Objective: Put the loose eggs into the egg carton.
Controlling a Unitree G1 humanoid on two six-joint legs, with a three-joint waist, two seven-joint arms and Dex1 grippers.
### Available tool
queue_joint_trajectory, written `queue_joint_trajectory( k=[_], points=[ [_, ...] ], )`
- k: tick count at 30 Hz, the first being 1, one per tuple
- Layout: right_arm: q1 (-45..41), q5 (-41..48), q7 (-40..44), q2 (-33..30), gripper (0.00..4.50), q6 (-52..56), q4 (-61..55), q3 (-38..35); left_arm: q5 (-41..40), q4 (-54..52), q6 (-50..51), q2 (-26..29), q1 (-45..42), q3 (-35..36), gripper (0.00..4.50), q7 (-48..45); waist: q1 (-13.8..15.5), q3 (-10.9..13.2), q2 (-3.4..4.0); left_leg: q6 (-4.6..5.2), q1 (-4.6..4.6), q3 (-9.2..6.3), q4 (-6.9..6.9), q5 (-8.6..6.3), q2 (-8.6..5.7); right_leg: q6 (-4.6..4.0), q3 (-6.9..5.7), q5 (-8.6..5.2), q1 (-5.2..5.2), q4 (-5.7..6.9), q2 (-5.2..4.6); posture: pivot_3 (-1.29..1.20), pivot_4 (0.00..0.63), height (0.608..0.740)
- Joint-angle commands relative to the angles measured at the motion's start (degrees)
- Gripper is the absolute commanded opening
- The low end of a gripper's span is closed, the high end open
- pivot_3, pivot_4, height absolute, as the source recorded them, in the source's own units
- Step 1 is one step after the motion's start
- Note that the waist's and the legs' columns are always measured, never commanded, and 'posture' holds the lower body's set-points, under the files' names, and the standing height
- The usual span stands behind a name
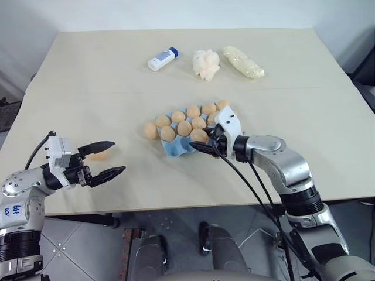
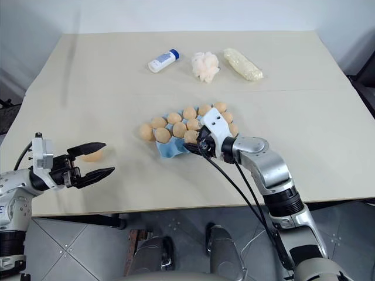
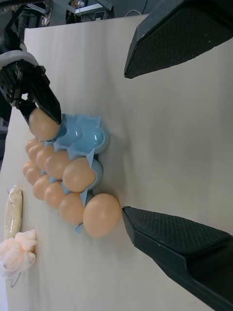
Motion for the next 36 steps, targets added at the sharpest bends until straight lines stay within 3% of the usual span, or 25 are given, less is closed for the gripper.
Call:
queue_joint_trajectory(
  k=[1,2,11,18,26,30,36],
  points=[
    [-1.62,-0.13,0.74,-0.46,4.17,-1.19,-1.19,-1.10,-0.71,-2.61,-1.01,0.15,0.54,1.58,4.50,0.83,-0.04,0.00,0.00,0.00,0.00,0.00,0.00,0.00,0.00,0.00,0.00,0.00,0.00,0.00,0.00,0.00,0.150,0.740],
    [-1.72,-0.15,0.89,-0.66,4.49,-1.17,-1.15,-1.20,-0.80,-2.77,-1.00,0.09,0.58,1.67,4.50,1.06,-0.04,0.00,0.00,0.00,0.00,0.00,0.00,0.00,0.00,0.00,-0.01,0.00,0.00,0.00,0.00,0.00,0.150,0.740],
    [-2.65,0.71,2.92,-3.83,4.49,-1.34,-2.28,-3.43,-1.07,-4.04,-1.03,-0.64,0.65,1.90,4.50,3.11,0.03,0.00,0.00,-0.02,0.00,0.00,-0.01,-0.01,0.04,-0.01,-0.02,0.00,0.00,-0.01,0.02,0.00,0.150,0.740],
    [2.24,9.27,16.22,-10.86,4.49,-7.70,-7.40,-10.82,-0.63,-7.12,-2.00,-2.92,1.25,4.73,4.50,10.34,0.90,0.00,-0.01,-0.03,-0.02,0.00,-0.03,-0.12,0.02,0.00,-0.05,0.00,0.00,-0.18,0.10,0.00,0.150,0.740],
    [6.85,16.99,32.79,-15.44,4.49,-17.94,-1.27,-18.70,1.43,-16.48,-2.11,-6.99,5.42,8.39,4.50,25.25,1.23,0.00,-0.01,-0.07,0.02,0.04,0.02,-0.15,-0.02,0.00,-0.02,0.00,0.04,-0.22,0.22,0.00,0.150,0.740],
    [5.65,18.04,40.12,-17.61,4.49,-21.19,4.82,-19.76,0.24,-23.62,3.86,-7.63,12.64,11.08,4.50,31.51,1.18,0.00,-0.01,-0.11,0.15,0.01,0.01,-0.20,0.04,0.00,0.09,0.00,0.07,-0.21,0.31,0.00,0.150,0.740],
    [2.84,16.25,46.14,-19.12,4.49,-24.46,11.34,-18.14,2.37,-27.96,9.59,-9.00,15.59,11.26,4.50,41.45,1.32,0.00,-0.01,-0.36,0.19,0.01,0.10,-0.27,0.23,-0.21,0.19,0.01,0.07,-0.22,0.60,0.00,0.150,0.740]
  ],
)
